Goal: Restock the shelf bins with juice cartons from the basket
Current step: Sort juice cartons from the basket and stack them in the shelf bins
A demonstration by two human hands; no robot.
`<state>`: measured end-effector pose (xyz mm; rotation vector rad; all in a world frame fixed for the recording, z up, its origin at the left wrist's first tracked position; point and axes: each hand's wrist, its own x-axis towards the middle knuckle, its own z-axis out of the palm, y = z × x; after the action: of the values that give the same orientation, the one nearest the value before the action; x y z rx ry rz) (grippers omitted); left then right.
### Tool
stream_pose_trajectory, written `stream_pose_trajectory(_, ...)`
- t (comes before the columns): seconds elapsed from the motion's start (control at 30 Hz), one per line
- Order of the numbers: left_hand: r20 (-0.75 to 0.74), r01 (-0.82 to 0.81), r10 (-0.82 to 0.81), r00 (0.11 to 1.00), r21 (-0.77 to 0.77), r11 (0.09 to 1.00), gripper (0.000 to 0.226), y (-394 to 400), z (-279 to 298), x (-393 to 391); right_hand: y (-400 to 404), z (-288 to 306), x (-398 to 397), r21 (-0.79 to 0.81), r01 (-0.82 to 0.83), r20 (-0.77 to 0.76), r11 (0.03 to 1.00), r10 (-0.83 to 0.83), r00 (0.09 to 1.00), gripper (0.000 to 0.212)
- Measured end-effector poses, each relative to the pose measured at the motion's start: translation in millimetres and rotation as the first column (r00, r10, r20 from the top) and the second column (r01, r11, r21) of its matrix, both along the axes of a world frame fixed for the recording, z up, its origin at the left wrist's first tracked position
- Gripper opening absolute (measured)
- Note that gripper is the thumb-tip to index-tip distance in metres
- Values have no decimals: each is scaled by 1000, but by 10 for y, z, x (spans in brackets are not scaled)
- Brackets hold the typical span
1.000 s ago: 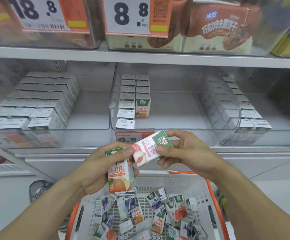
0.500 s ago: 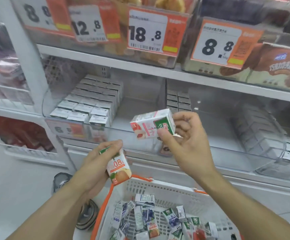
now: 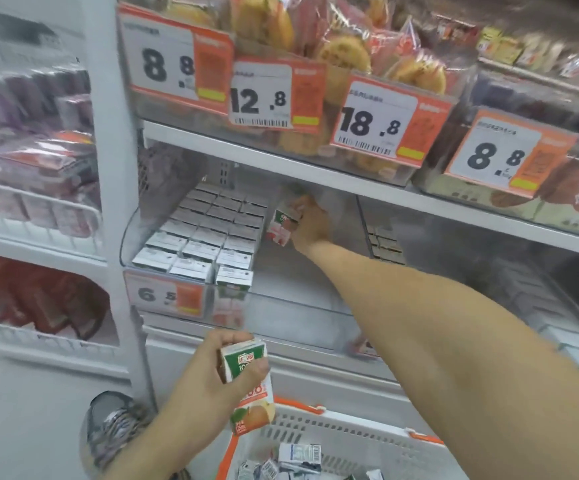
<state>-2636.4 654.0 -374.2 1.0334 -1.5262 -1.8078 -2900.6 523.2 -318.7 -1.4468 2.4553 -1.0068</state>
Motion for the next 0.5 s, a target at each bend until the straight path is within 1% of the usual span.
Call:
stream_pose_trajectory(0.07,-6,23,-23,1000,7,1000,53,-59,-62,61,-121,-92,-32,-80,18,114,997,-9,993,23)
stream_pose_trajectory(0.1,-9,4,-4,1000,14,1000,48,-94,-92,82,-177,-120,-40,-97,43,134,994,-29,991,21)
stream_pose_trajectory(0.17,-20,-32,32,999,23,999,32,-146,-137,91,-248,-158,-55,-102,82,106,991,-72,992,24)
stream_pose_trajectory(0.2,-18,-31,31,999,4,1000,30,-171,-157,76,-263,-173,-64,-115,91,99,989,-79,992,26)
stream_pose_trajectory(0.27,-11,-12,12,1000,-24,1000,30,-185,-147,19,-275,-223,-65,-135,80,32,988,-76,997,28)
stream_pose_trajectory(0.3,-18,-5,5,1000,-27,1000,30,-186,-142,-14,-260,-244,-63,-123,80,6,989,-80,997,30)
stream_pose_trajectory(0.33,-35,1,-2,999,-25,1000,30,-177,-124,-49,-233,-241,-40,-105,80,11,991,-80,997,34)
stream_pose_trajectory(0.43,-61,27,-31,998,-53,998,31,-146,-57,-134,-96,-123,106,-65,105,63,992,-101,993,44)
stream_pose_trajectory(0.47,-72,27,-32,997,-60,998,32,-126,-30,-157,5,-37,187,-41,111,73,993,-107,992,44)
stream_pose_trajectory(0.5,-91,21,-26,995,-46,999,32,-107,-10,-188,138,62,269,-14,83,106,996,-81,991,39)
